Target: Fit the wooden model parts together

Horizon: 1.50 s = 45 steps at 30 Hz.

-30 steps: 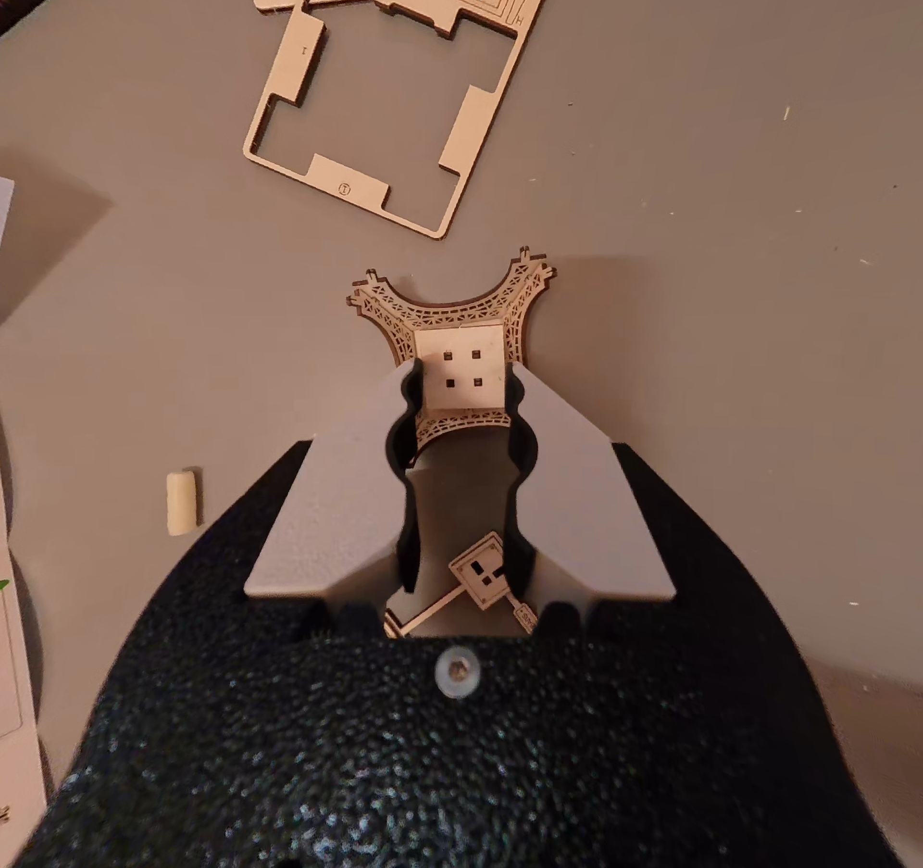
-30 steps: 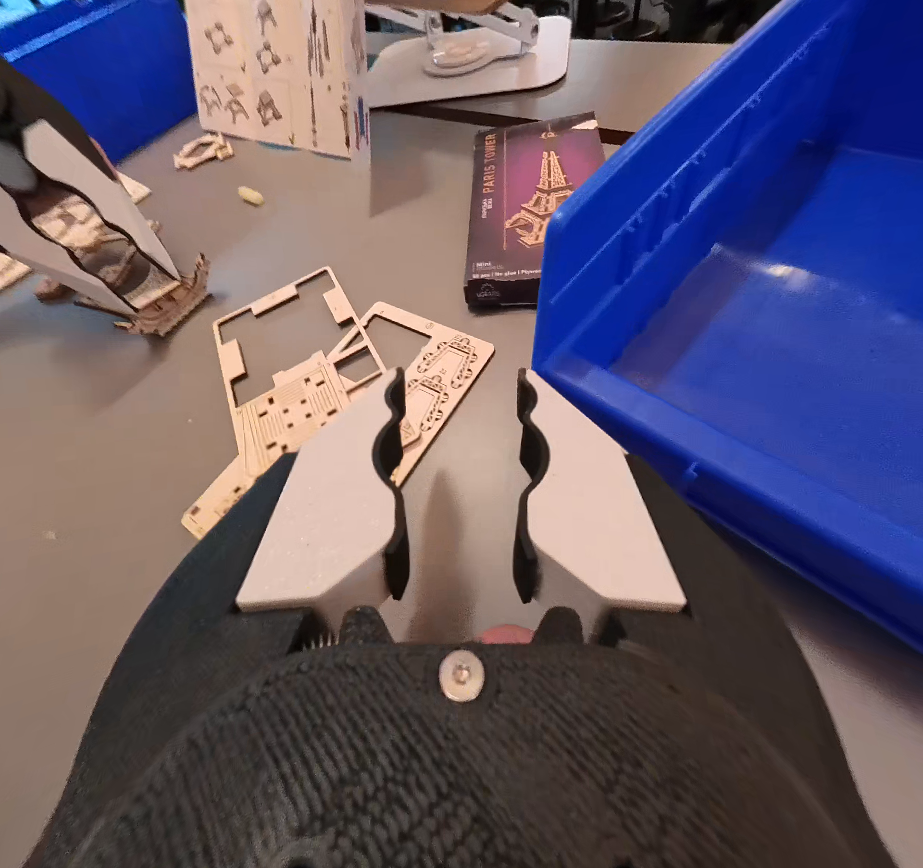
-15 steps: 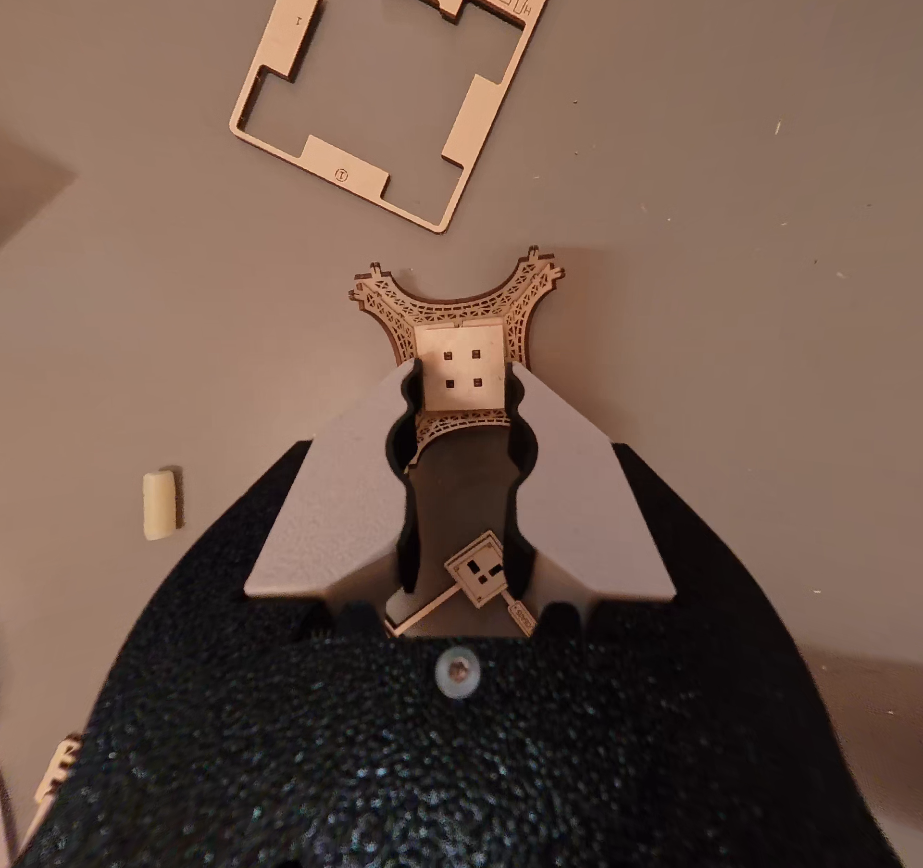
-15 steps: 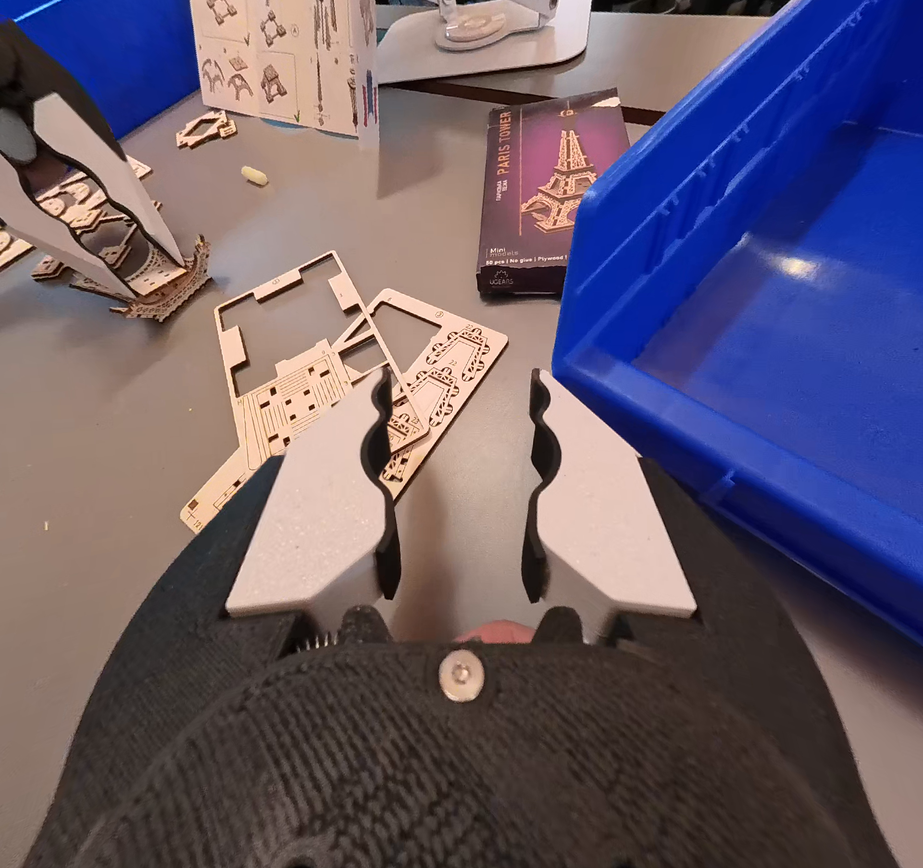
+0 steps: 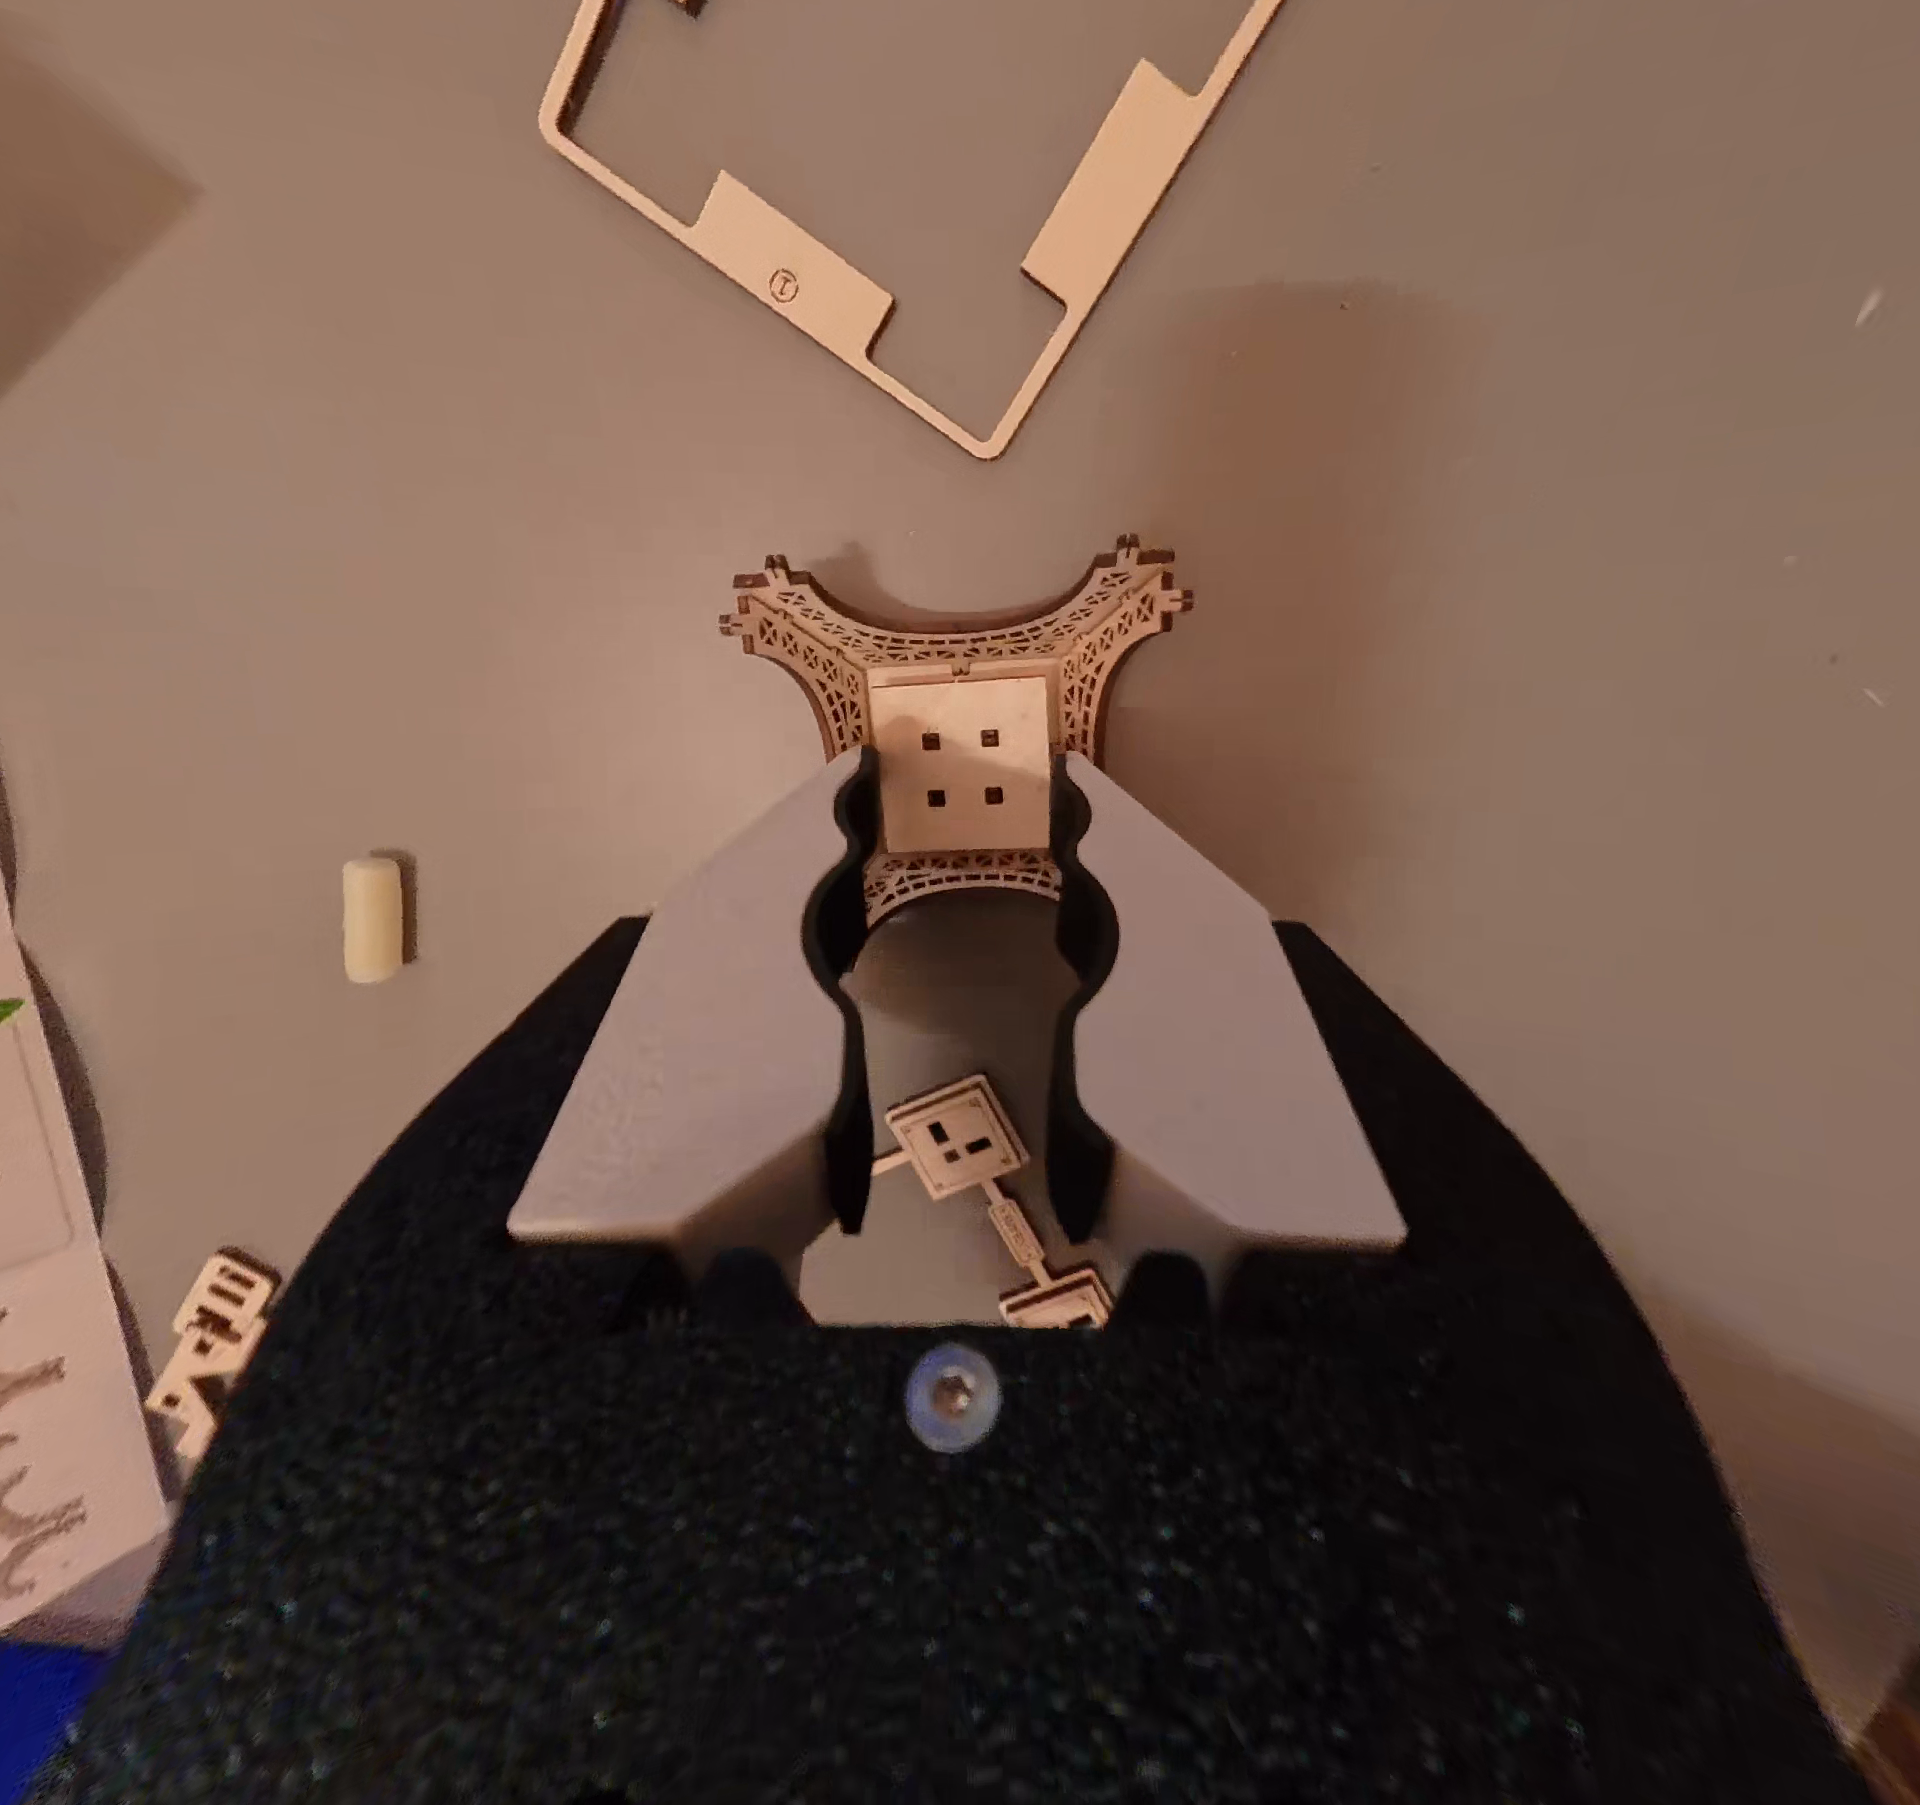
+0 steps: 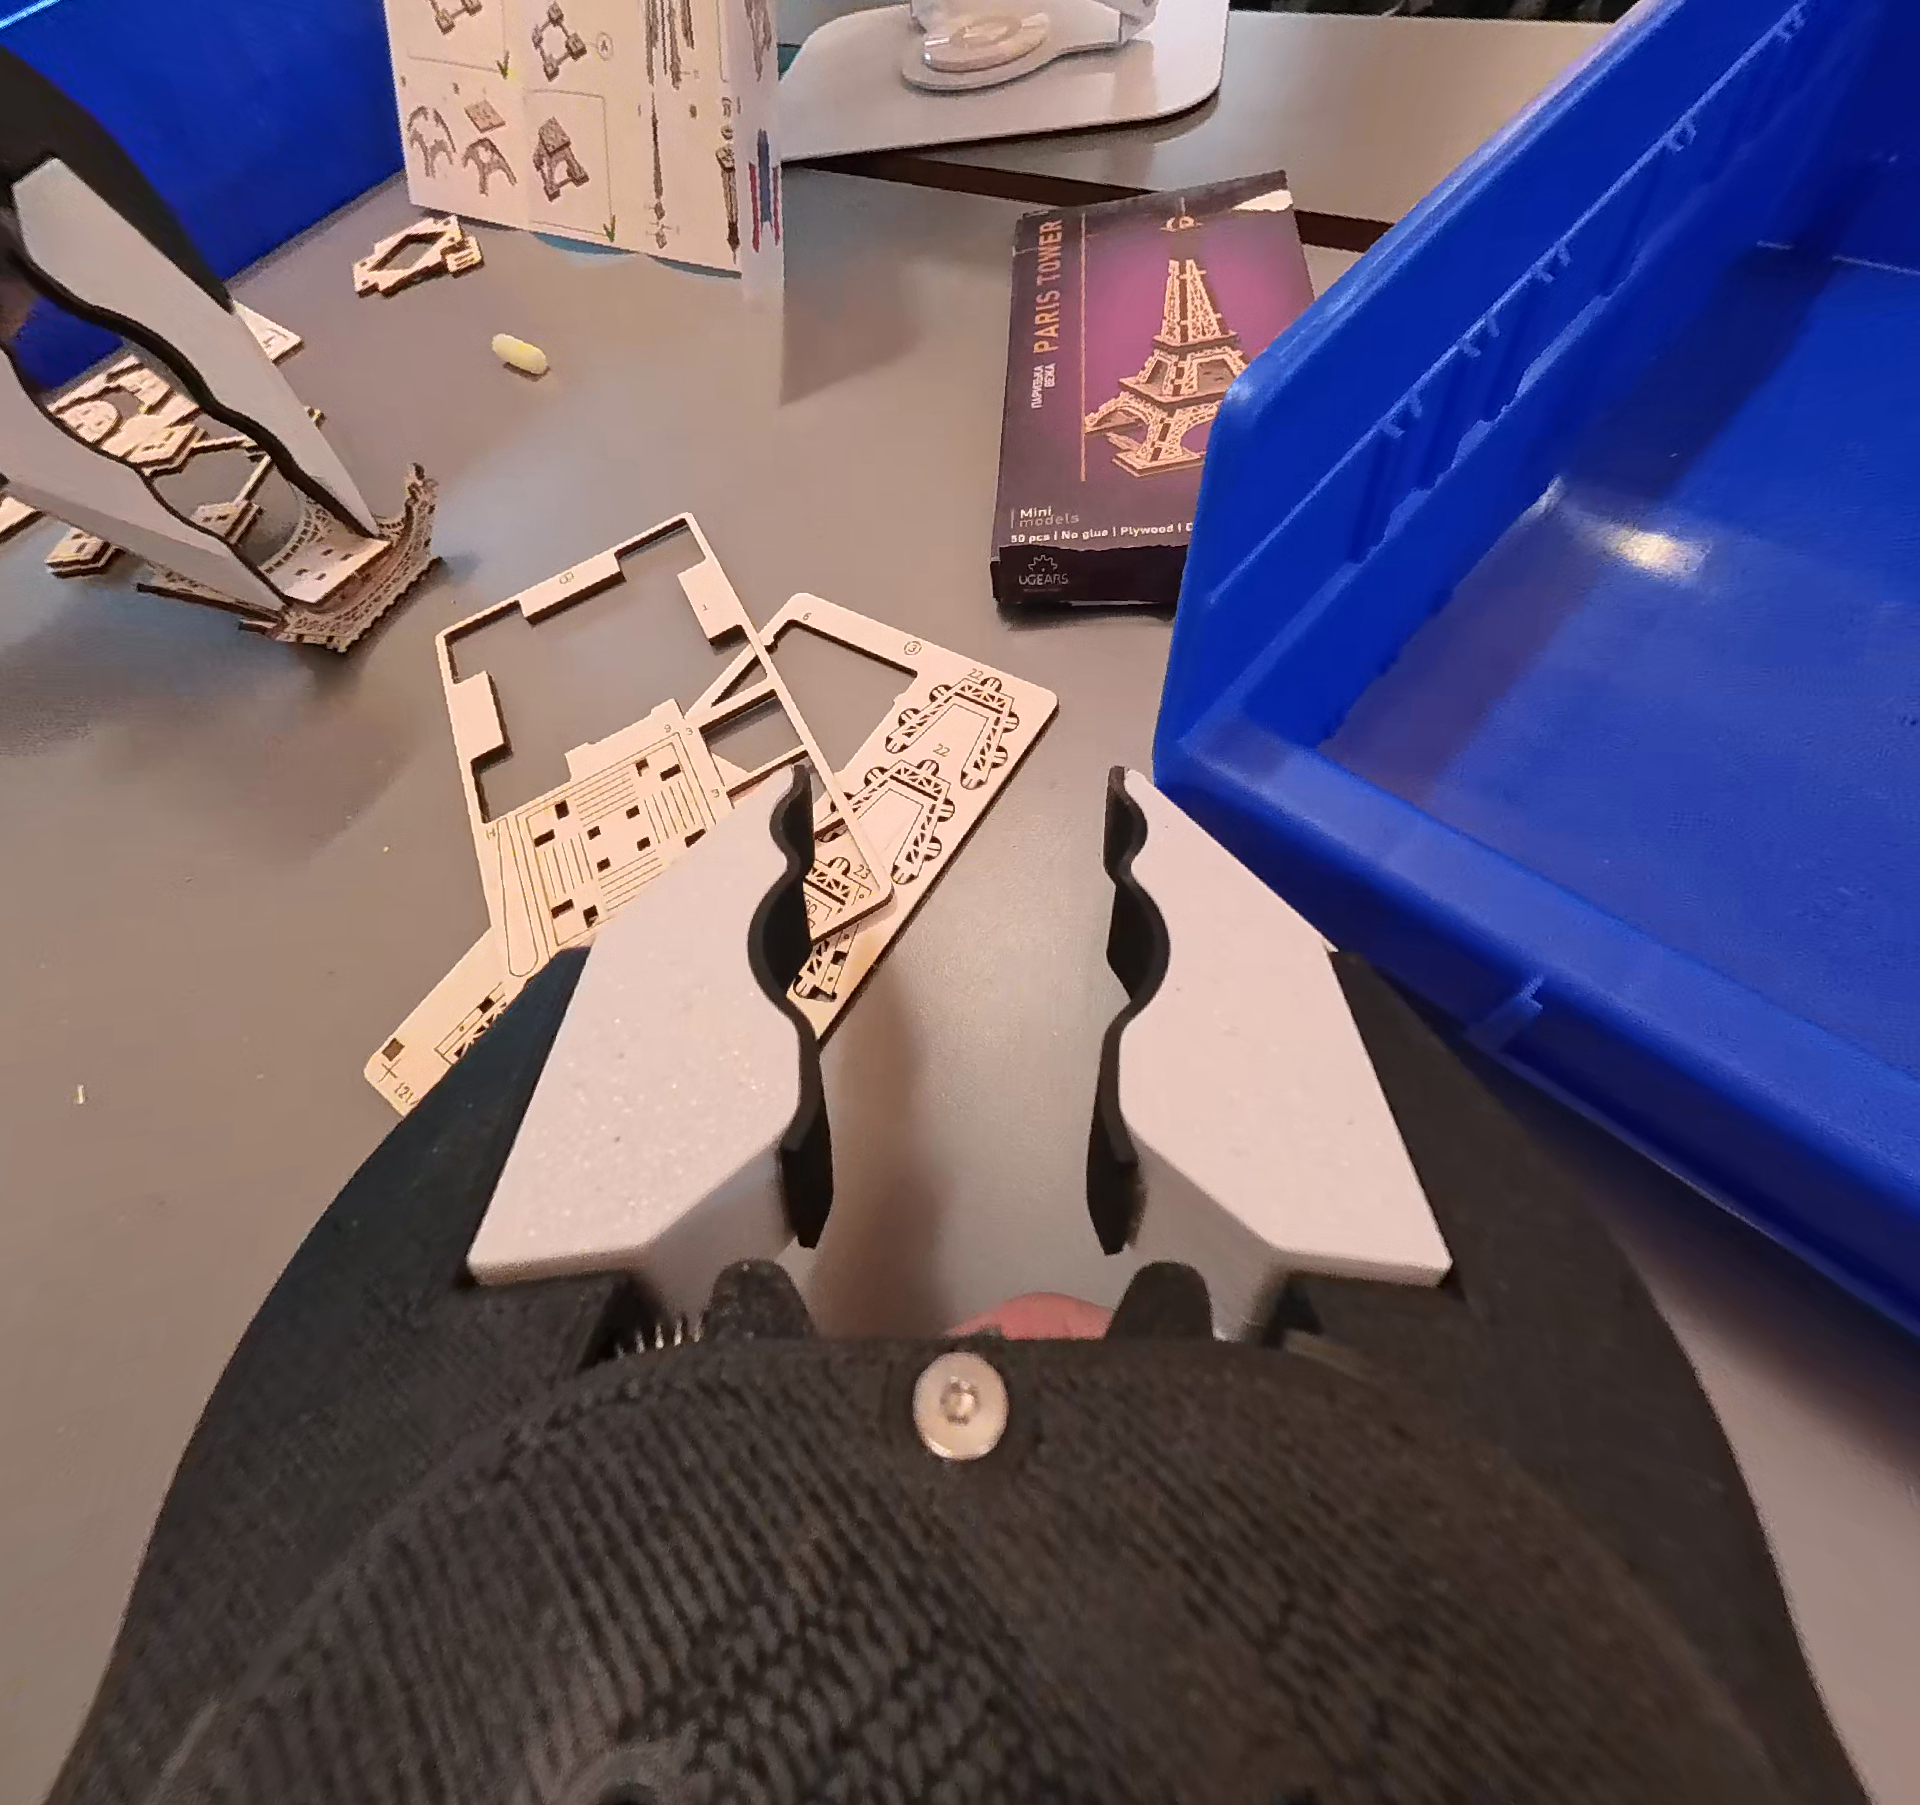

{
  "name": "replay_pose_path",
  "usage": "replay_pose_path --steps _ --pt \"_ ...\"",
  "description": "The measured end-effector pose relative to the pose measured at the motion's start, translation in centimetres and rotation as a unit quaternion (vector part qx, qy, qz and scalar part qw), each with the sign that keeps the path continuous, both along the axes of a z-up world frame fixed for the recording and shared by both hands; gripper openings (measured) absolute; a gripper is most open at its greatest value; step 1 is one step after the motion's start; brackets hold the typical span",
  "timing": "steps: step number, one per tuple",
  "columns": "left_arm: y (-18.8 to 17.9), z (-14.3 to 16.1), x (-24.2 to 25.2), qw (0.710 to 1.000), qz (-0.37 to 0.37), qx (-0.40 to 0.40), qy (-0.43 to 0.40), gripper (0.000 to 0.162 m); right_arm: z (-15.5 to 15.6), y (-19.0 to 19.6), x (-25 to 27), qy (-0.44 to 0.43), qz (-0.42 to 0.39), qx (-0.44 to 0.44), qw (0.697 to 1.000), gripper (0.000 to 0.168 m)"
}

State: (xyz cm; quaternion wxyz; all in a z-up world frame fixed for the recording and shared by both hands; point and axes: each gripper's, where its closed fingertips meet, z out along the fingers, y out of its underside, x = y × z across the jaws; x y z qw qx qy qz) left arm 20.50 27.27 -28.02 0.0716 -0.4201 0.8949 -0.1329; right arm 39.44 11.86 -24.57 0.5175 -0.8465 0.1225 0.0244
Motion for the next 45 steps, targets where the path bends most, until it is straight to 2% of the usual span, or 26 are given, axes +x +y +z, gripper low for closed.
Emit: replay_pose_path --steps 16,21,27,30,32,35,40,45 --pt "0.7 0.0 -0.3 0.998 0.054 0.023 -0.005 0.031 -0.2 0.2 -0.3 -0.014 0.009 -0.006 1.000 0.058" --pt "0.7 0.1 -0.4 0.998 0.059 0.008 -0.014 0.031 -0.2 0.2 -0.3 -0.020 0.013 -0.006 1.000 0.059" --pt "0.7 0.4 -0.1 0.997 0.065 -0.026 -0.015 0.036 -0.5 0.3 -0.4 -0.023 0.016 -0.015 1.000 0.060" --pt "0.5 0.9 -0.4 0.997 0.064 -0.041 -0.013 0.050 -0.5 0.3 -0.4 -0.020 0.016 -0.013 1.000 0.059" --pt "0.5 1.3 -0.4 0.997 0.063 -0.047 -0.017 0.050 -0.5 0.3 -0.4 -0.018 0.016 -0.013 1.000 0.058" --pt "0.4 1.8 -0.1 0.996 0.064 -0.049 -0.029 0.038 -0.5 0.3 -0.4 -0.020 0.017 -0.016 1.000 0.059" --pt "0.4 2.5 0.5 0.996 0.060 -0.029 -0.050 0.001 -0.8 0.4 -0.5 -0.029 0.019 -0.026 0.999 0.062" --pt "0.4 1.8 0.3 0.999 0.046 -0.005 -0.028 0.000 -0.9 0.4 -0.6 -0.033 0.020 -0.030 0.999 0.063"
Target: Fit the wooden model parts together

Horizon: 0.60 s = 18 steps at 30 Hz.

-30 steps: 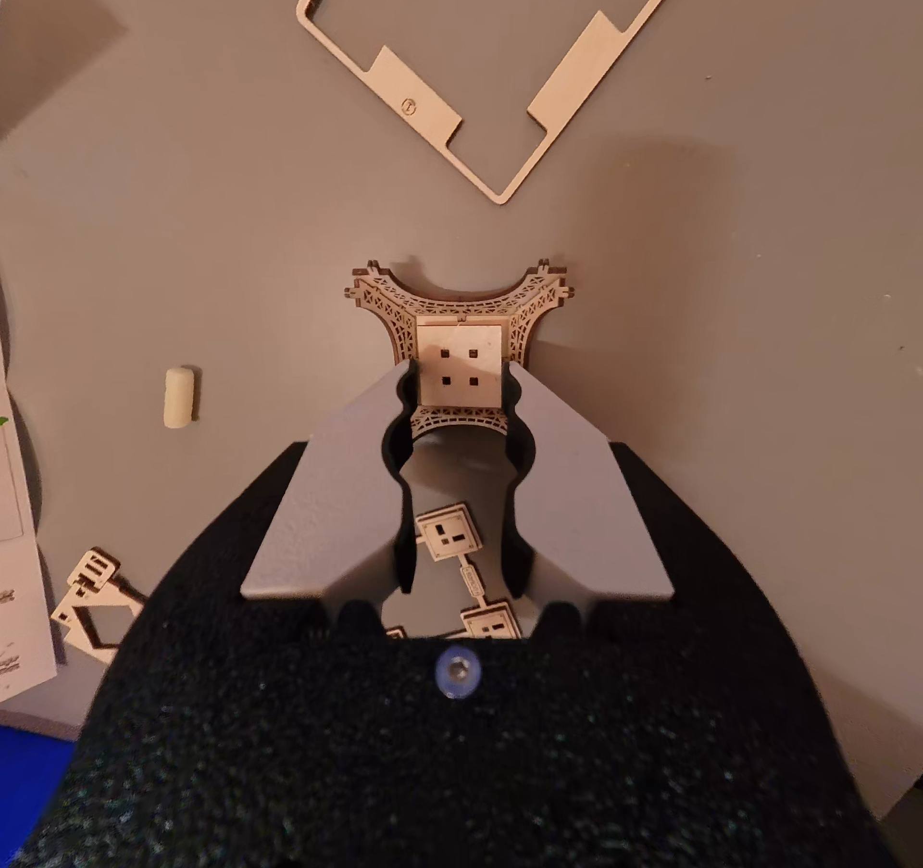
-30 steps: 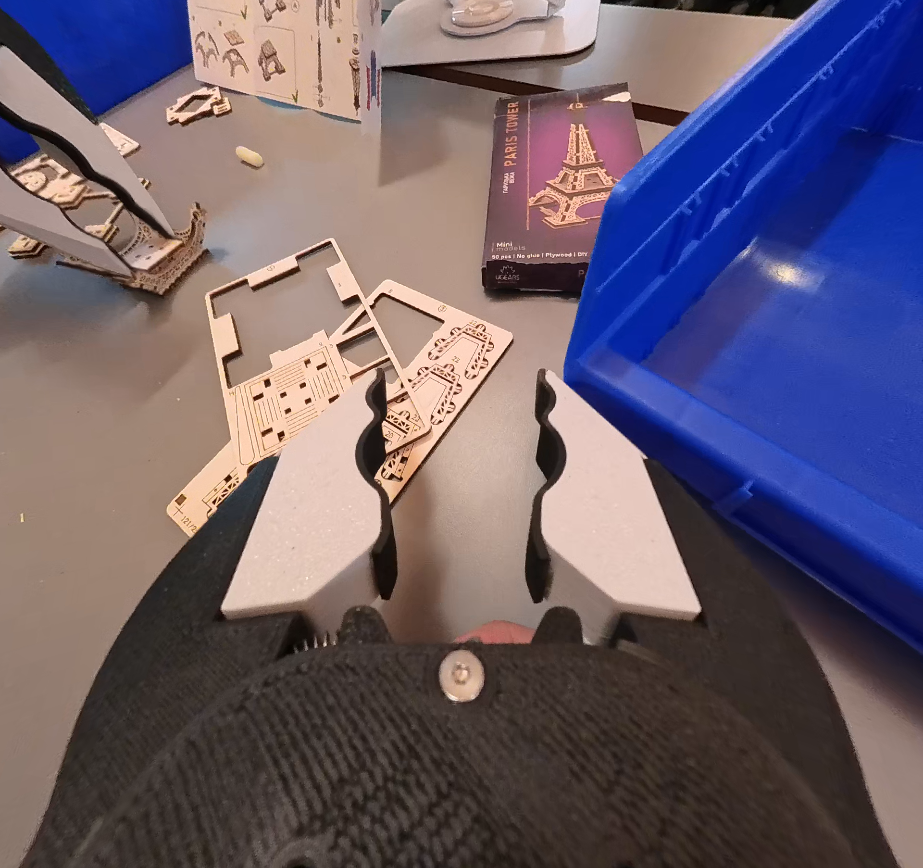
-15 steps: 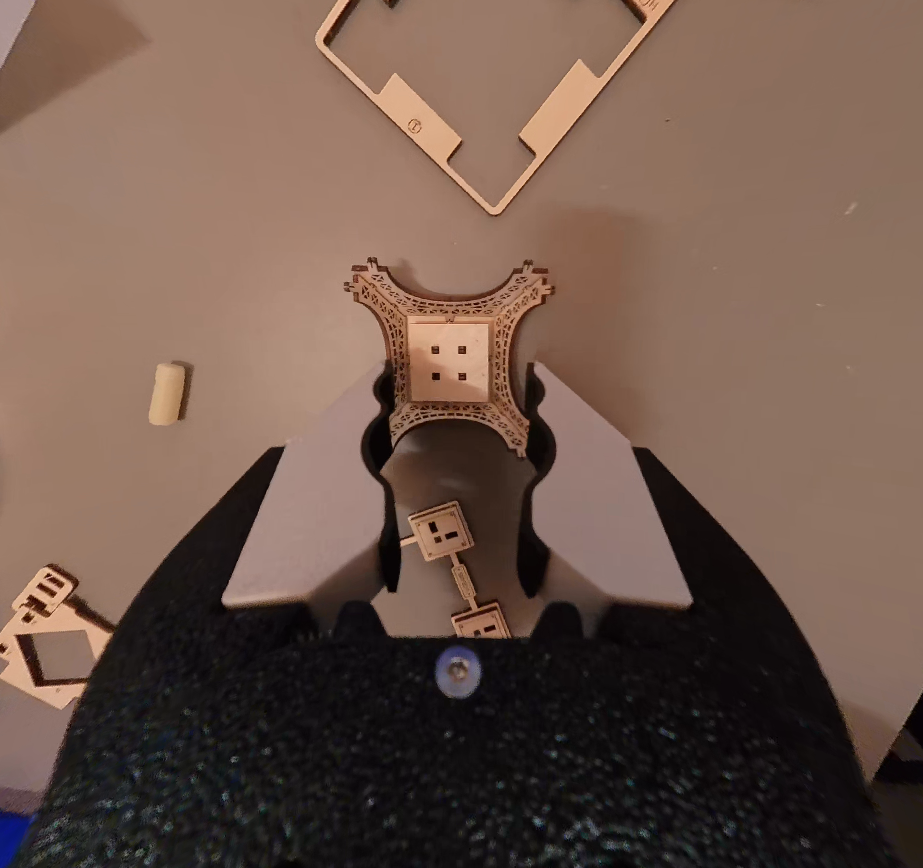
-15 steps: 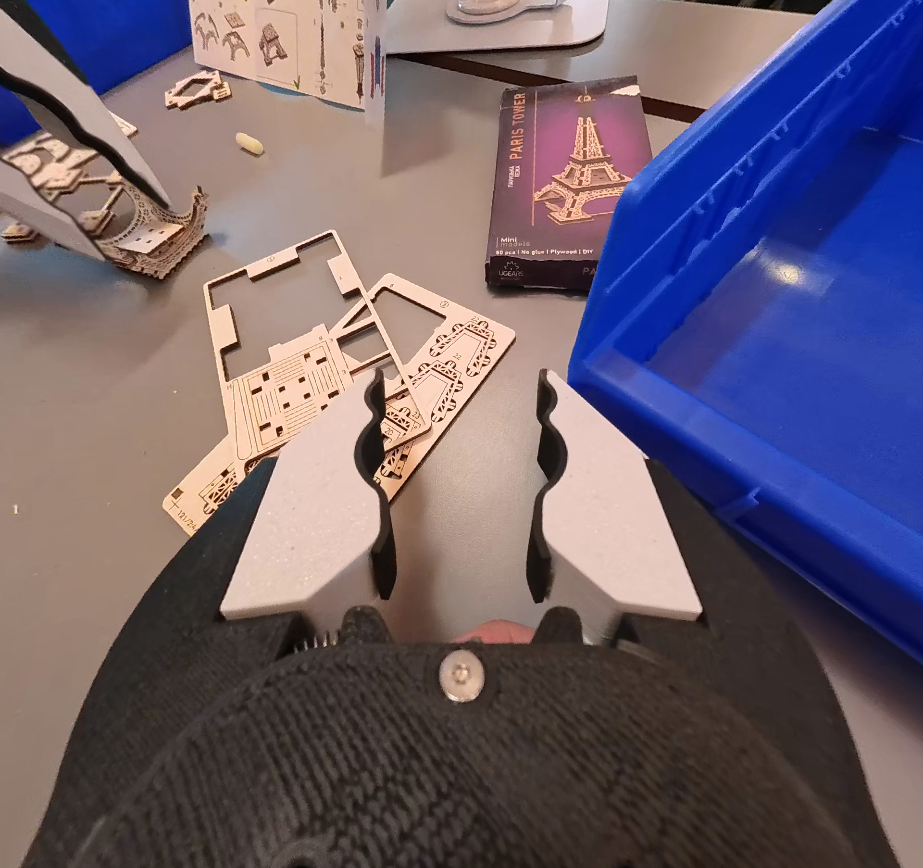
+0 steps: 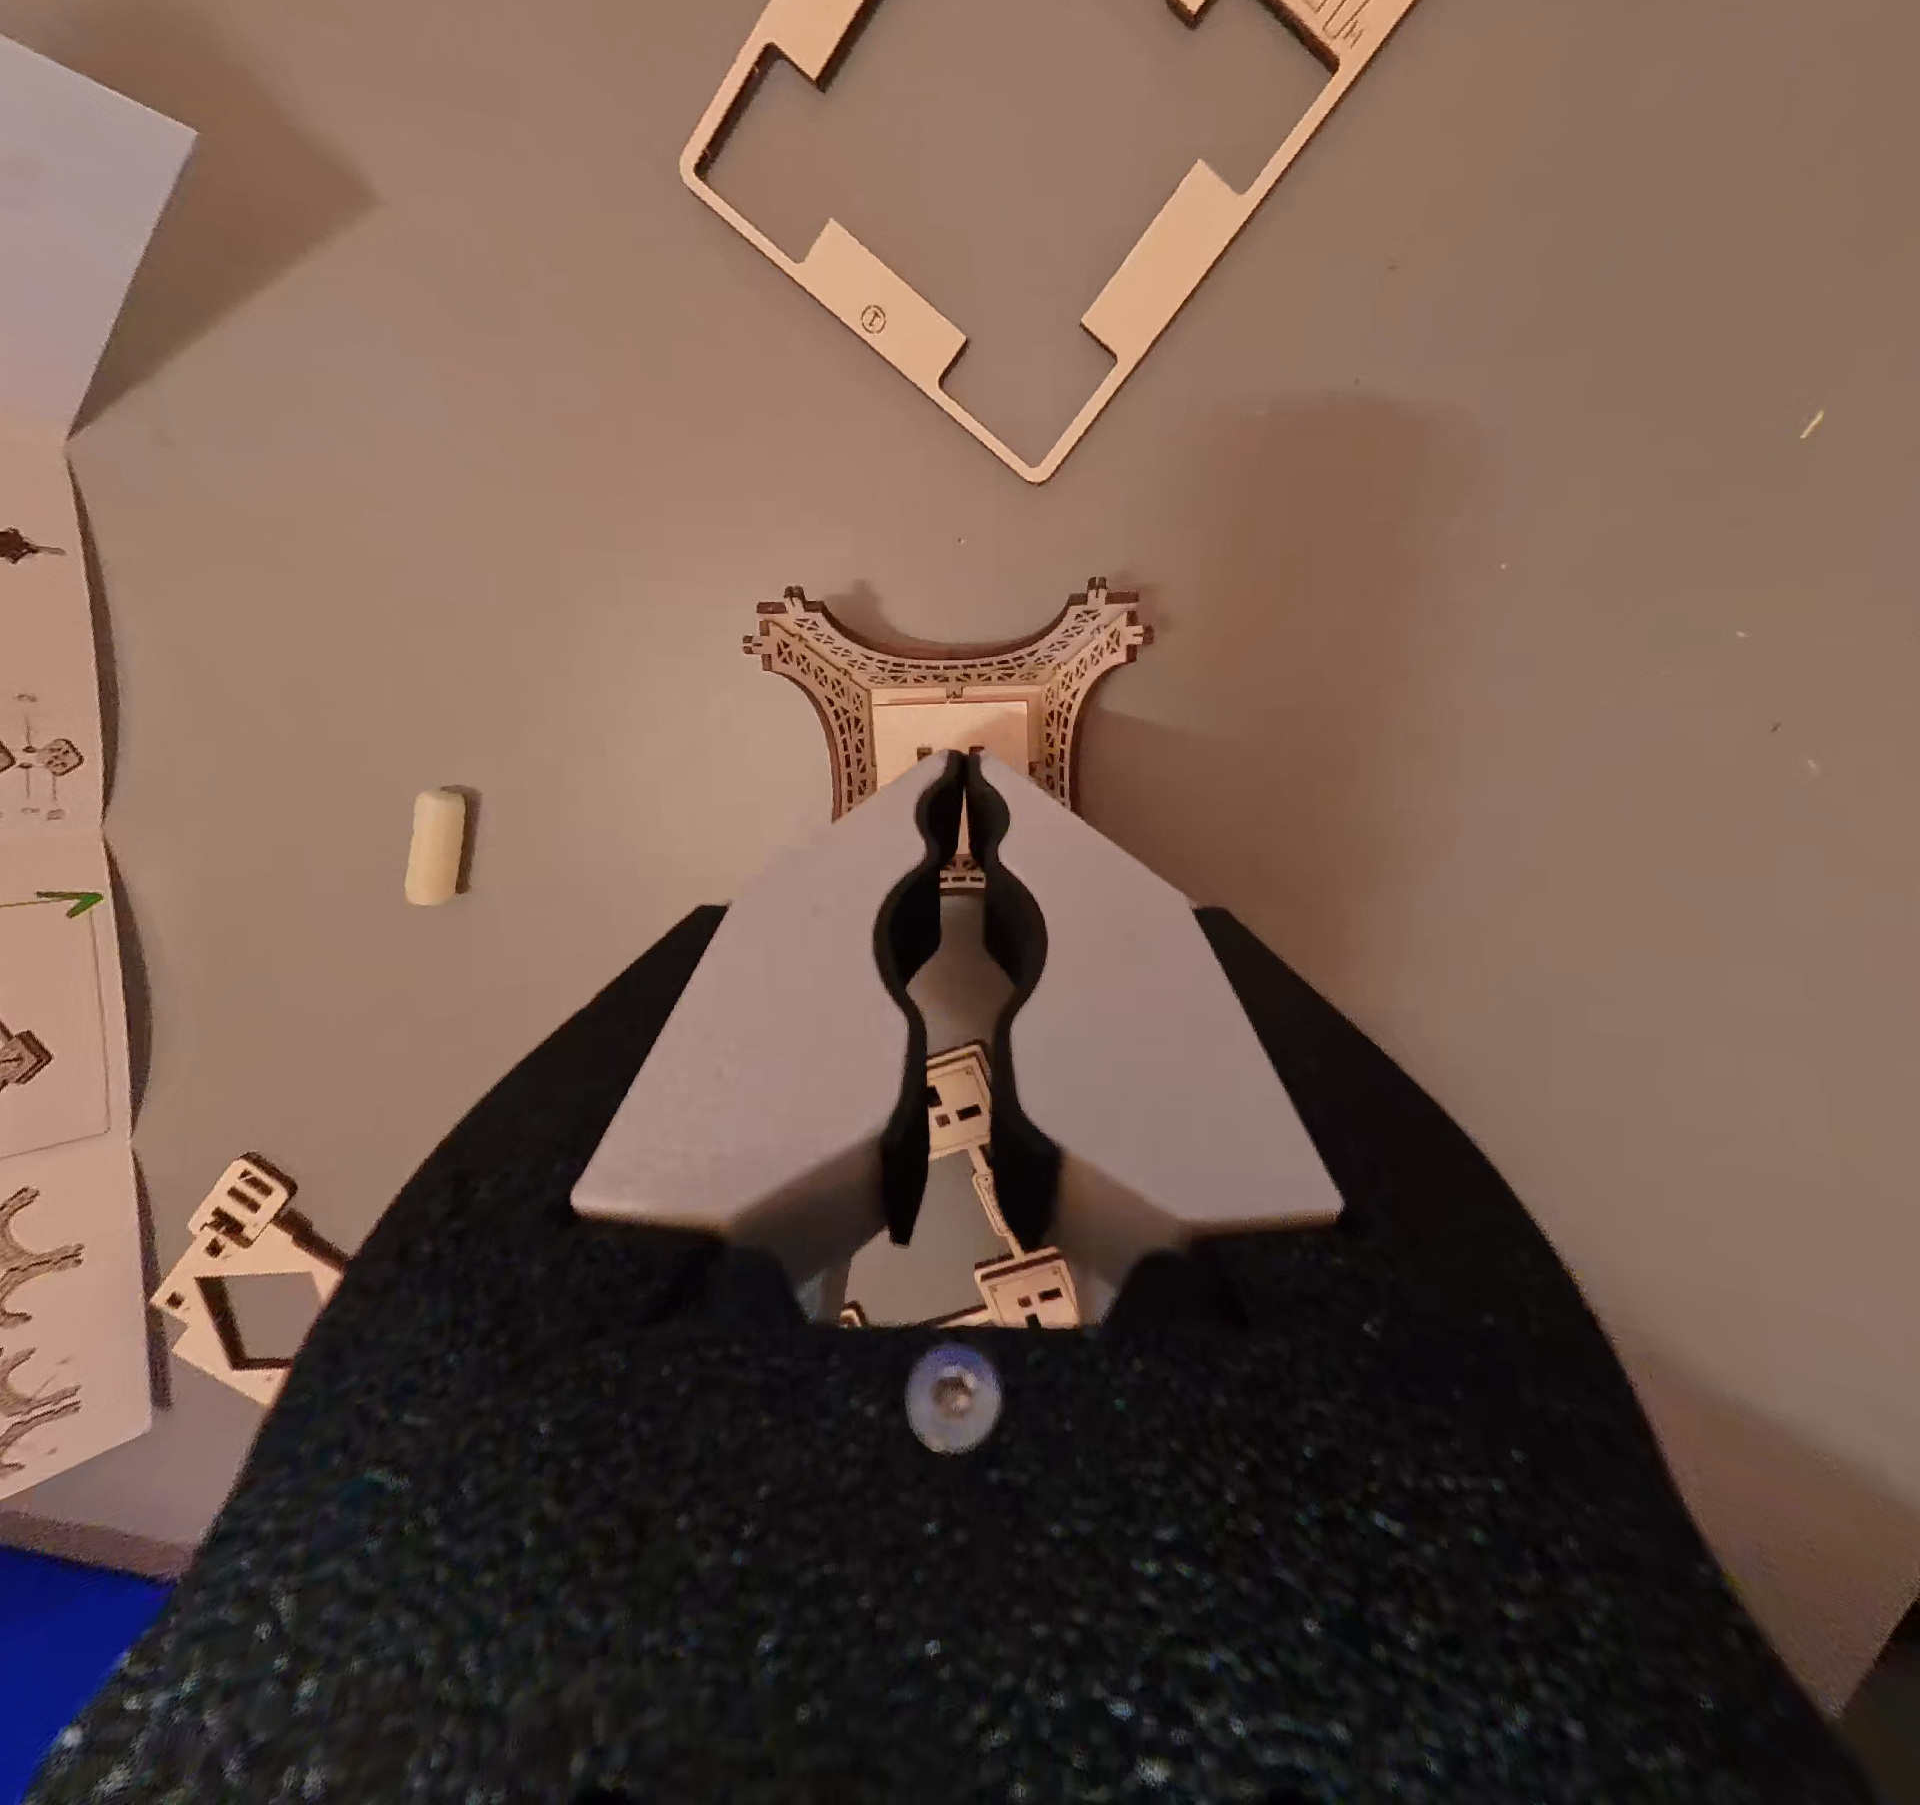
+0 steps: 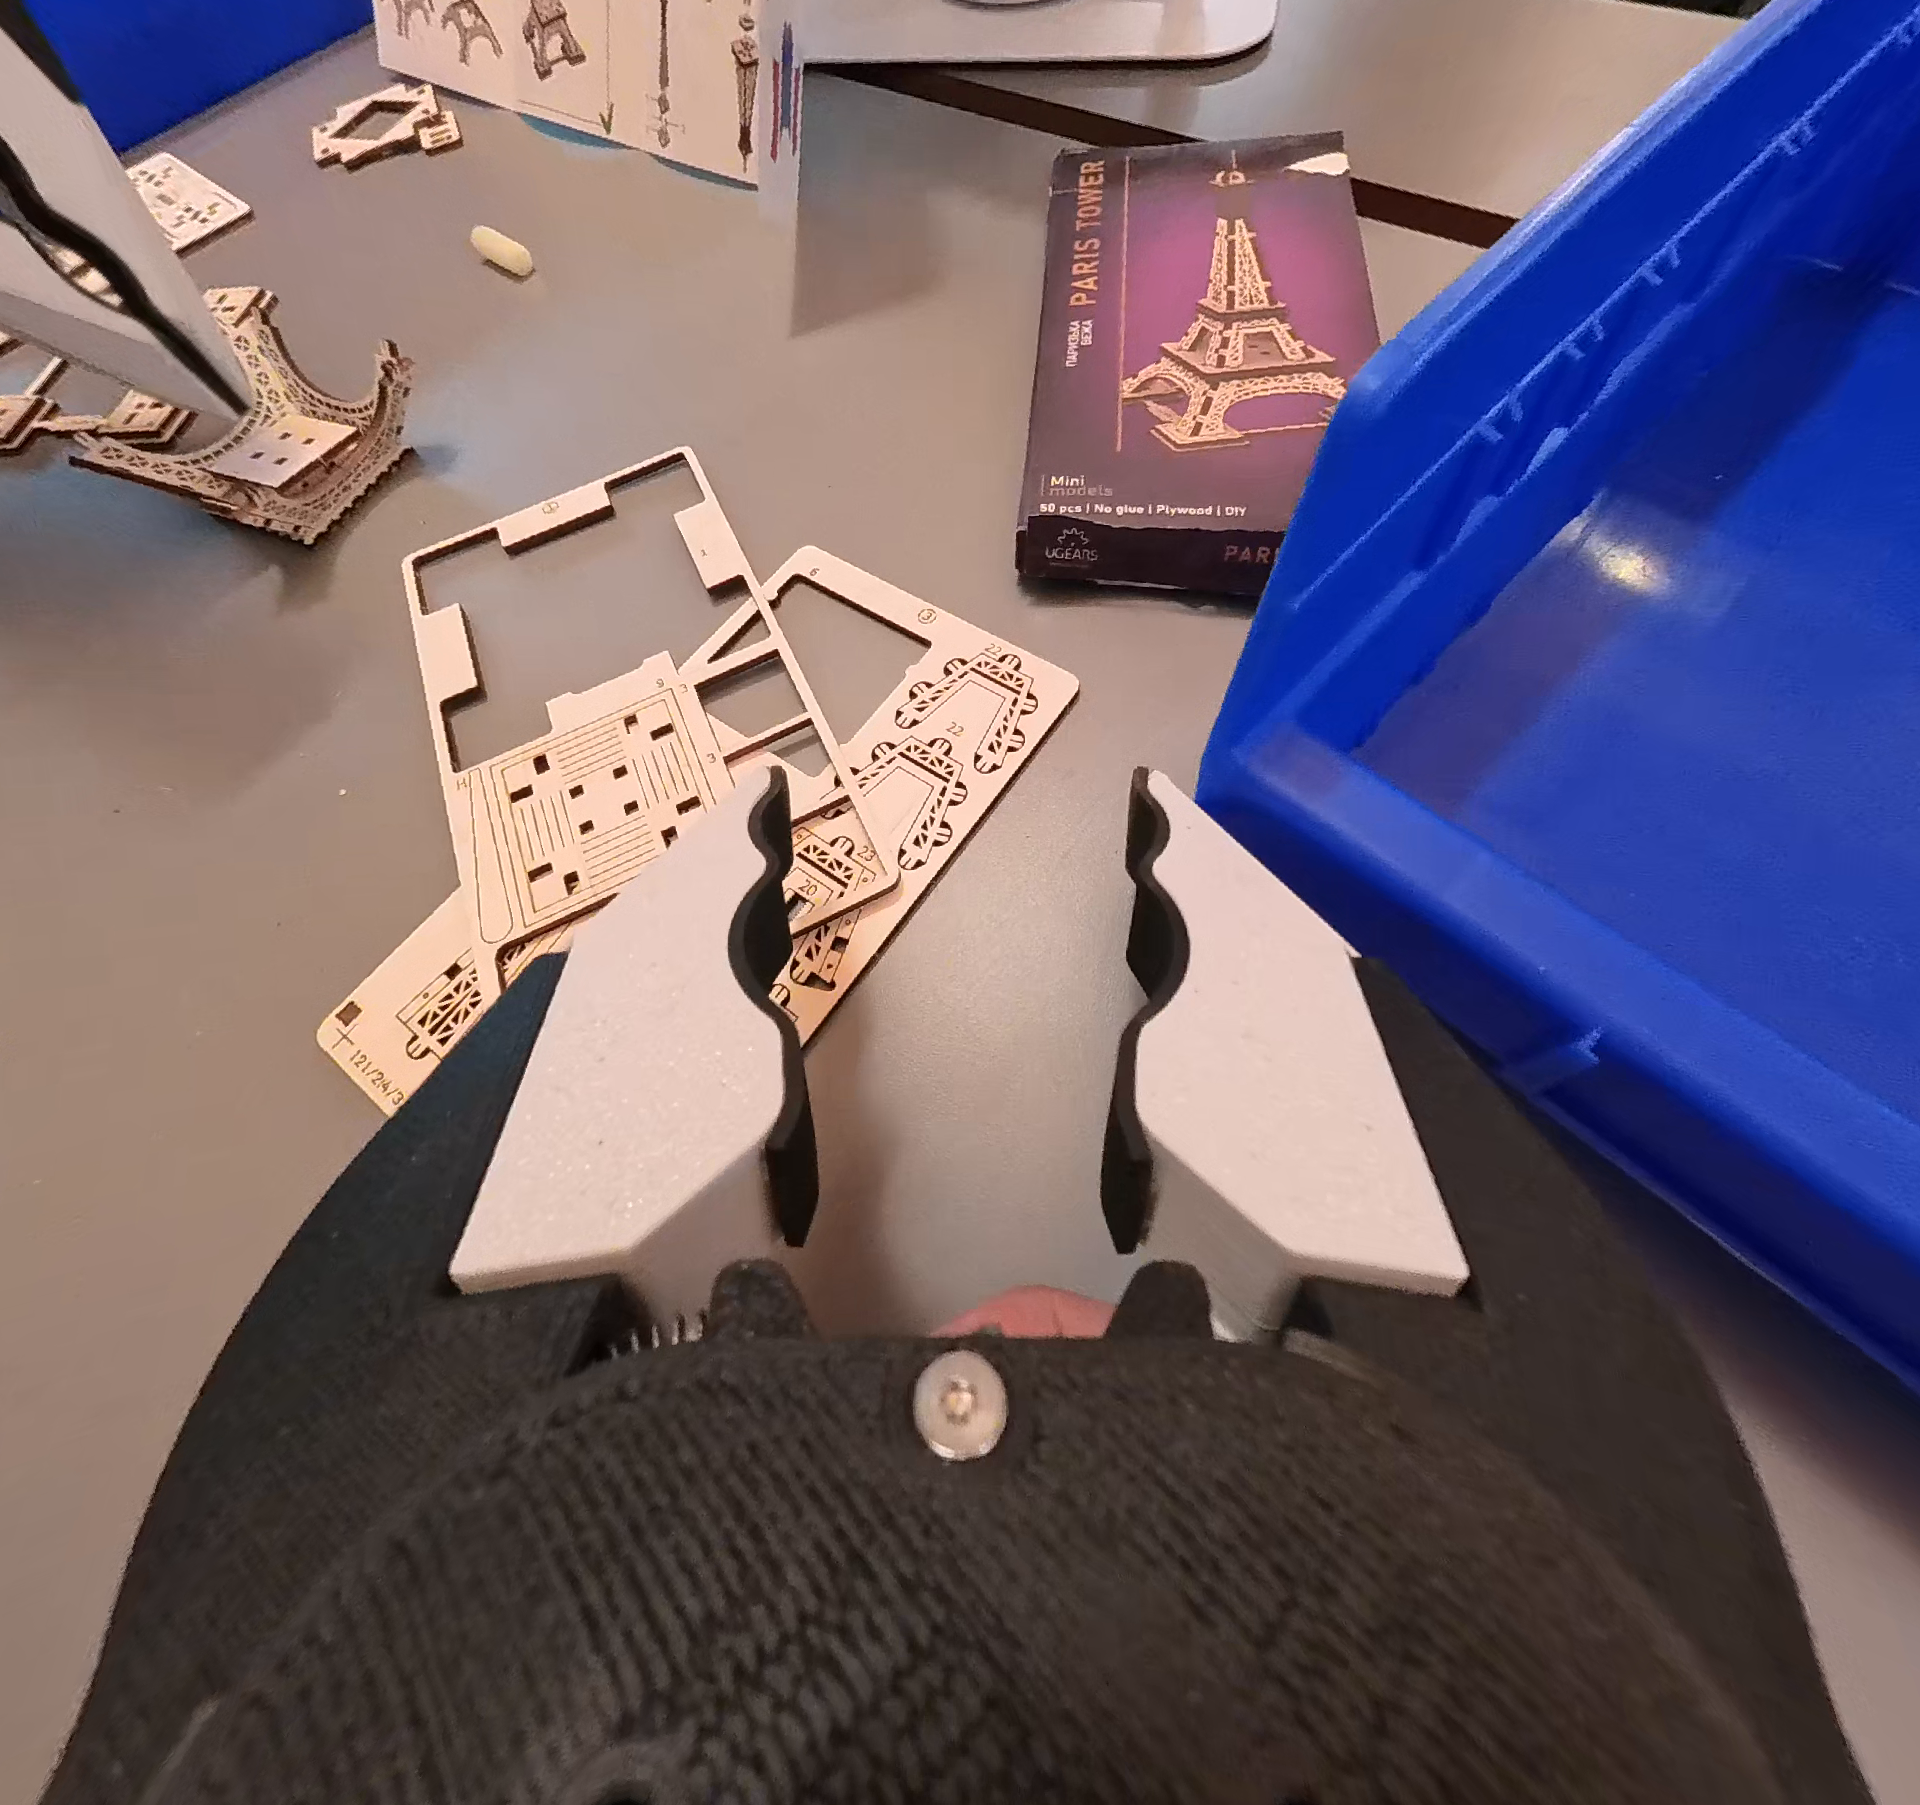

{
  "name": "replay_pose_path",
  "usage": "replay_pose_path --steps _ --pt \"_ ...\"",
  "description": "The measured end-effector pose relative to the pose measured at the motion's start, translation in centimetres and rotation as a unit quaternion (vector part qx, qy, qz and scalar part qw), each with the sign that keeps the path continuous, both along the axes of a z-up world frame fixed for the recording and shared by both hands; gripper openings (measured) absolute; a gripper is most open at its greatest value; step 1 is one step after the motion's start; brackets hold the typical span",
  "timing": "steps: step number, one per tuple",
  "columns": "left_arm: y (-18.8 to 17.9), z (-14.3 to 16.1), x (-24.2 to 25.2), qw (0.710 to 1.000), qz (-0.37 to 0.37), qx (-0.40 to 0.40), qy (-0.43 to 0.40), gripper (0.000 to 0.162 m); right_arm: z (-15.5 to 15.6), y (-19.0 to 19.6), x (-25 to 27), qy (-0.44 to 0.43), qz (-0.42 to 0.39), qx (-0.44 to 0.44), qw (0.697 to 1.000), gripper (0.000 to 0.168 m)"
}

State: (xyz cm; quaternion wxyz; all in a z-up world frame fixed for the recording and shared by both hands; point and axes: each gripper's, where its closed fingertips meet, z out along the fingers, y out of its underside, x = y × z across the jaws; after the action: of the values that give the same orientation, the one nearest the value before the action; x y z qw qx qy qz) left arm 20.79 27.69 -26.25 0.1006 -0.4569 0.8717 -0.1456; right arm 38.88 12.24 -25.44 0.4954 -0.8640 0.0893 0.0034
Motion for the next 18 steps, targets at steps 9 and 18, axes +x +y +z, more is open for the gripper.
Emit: replay_pose_path --steps 9,18 --pt "0.0 -0.9 0.1 1.000 -0.012 0.007 0.019 0.000 -0.1 0.0 0.0 -0.002 0.001 -0.005 1.000 0.064" --pt "0.6 0.8 0.1 0.999 0.017 -0.010 -0.039 0.009 1.5 0.3 -1.2 -0.024 0.034 0.025 0.999 0.061"
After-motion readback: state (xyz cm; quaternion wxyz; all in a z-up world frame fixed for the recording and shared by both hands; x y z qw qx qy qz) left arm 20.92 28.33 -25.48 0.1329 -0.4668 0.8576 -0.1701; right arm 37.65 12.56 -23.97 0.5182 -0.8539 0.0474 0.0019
